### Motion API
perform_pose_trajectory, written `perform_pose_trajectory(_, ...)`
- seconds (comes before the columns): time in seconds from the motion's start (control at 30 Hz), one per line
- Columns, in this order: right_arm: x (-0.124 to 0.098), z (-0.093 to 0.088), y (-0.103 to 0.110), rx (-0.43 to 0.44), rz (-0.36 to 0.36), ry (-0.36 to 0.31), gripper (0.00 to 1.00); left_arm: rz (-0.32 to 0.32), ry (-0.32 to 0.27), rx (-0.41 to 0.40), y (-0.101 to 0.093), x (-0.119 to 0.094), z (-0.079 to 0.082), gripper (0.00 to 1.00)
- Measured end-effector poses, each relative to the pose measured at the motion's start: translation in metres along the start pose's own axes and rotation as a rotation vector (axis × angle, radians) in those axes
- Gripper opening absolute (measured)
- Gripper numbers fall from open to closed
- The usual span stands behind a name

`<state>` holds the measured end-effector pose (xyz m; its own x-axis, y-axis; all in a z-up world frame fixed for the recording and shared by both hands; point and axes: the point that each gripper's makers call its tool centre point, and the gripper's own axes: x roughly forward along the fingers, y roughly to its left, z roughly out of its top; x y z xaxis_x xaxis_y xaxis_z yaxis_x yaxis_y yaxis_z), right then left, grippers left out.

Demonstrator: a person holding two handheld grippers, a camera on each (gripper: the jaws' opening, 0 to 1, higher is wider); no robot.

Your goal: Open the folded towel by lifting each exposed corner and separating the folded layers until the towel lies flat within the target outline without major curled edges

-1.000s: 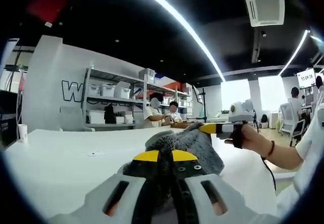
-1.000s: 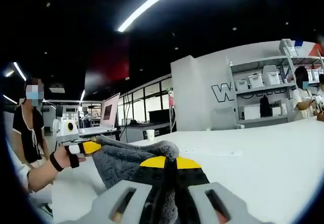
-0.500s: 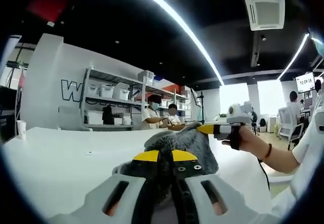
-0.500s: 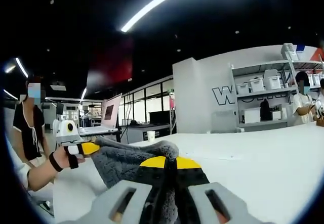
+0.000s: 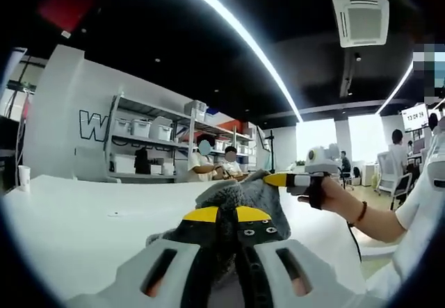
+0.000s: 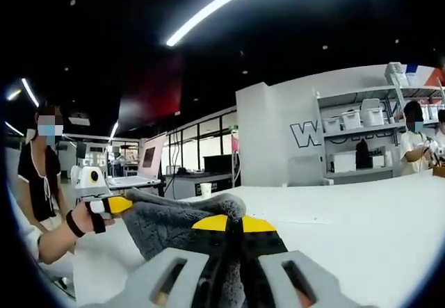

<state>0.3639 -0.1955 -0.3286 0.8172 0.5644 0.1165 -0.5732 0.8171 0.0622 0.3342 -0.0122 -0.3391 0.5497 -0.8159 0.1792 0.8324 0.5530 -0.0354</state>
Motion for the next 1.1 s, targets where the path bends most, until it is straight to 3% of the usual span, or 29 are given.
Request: perform_pose_trajectory(1.1, -0.024, -0.008, 0.018, -0.009, 0.032, 0.003, 0.00, -0.008, 0.040, 0.042, -0.015, -0.017, -0.015, 0.05)
